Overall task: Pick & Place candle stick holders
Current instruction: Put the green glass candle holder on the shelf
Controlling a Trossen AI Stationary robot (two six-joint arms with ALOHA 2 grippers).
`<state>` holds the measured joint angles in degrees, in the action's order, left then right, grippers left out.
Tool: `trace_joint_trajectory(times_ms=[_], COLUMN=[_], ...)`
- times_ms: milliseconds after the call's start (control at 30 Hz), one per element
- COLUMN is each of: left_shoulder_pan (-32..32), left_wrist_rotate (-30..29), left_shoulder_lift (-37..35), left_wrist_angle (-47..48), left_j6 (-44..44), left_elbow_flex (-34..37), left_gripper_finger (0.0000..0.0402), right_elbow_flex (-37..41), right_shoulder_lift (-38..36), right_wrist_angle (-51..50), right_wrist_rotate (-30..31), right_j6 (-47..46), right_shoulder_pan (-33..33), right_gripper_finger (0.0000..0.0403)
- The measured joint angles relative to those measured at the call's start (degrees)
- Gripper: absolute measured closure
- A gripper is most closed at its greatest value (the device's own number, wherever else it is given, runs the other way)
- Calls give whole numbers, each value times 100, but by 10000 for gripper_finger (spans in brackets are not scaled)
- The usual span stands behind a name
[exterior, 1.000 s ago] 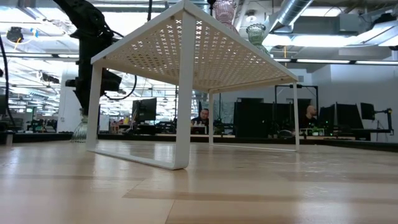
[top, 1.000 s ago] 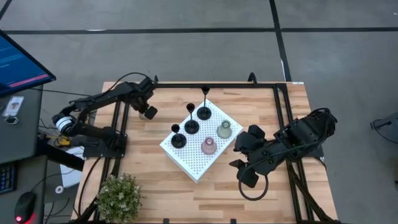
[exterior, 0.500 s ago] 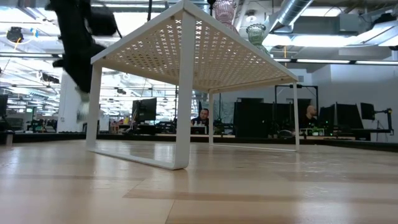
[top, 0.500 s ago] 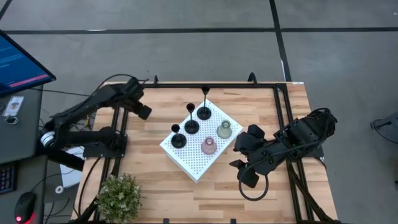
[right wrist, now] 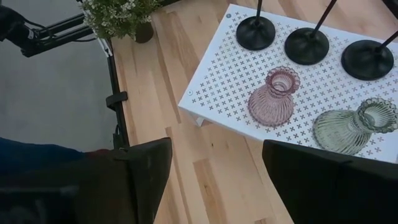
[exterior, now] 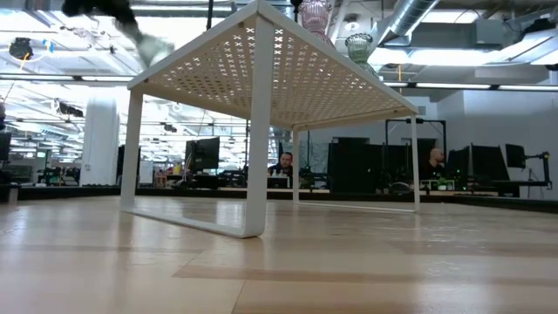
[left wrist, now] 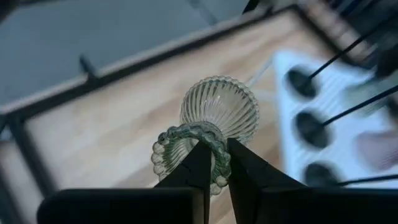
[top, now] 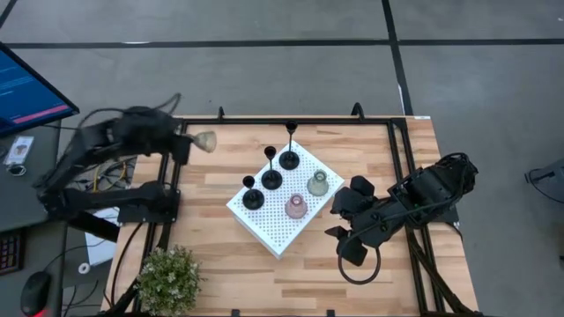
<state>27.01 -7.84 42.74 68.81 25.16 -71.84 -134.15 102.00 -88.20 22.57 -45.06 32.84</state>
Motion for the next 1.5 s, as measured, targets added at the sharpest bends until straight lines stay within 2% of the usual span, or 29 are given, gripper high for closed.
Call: trace_joint_trajectory(times_ms=[133,333,533,800,1033,1233,1367,1500], left_shoulder_pan=[-368,-932,-1668,-3062,-4615,-5949,-6539,-6798], left_wrist_rotate=[-110,-112,102,68,-816,-1974,-2329,-2470], left_shoulder_lift=[50,268,755,1790,2791,3397,3738,3880], left_wrist_angle=[-237,-1116,-2096,-2688,-2650,-2679,-2604,-2628], left_j6=[90,-4,-421,-1147,-1518,-1729,-2160,-2376], left_elbow_flex=[-743,-1571,-2098,-2560,-2750,-2790,-2784,-2786], left_gripper_finger=[371,371,371,371,372,372,372,372], right_elbow_flex=[0,0,0,0,0,0,0,0], right_shoulder_lift=[0,0,0,0,0,0,0,0], right_wrist_angle=[15,42,42,44,42,39,28,31], right_wrist_rotate=[0,0,0,2,2,2,4,19], right_j6=[0,-3,-103,-153,-199,-185,-159,-151], right_shoulder_pan=[0,0,0,0,0,1,0,0], right_gripper_finger=[159,159,159,159,159,159,159,159])
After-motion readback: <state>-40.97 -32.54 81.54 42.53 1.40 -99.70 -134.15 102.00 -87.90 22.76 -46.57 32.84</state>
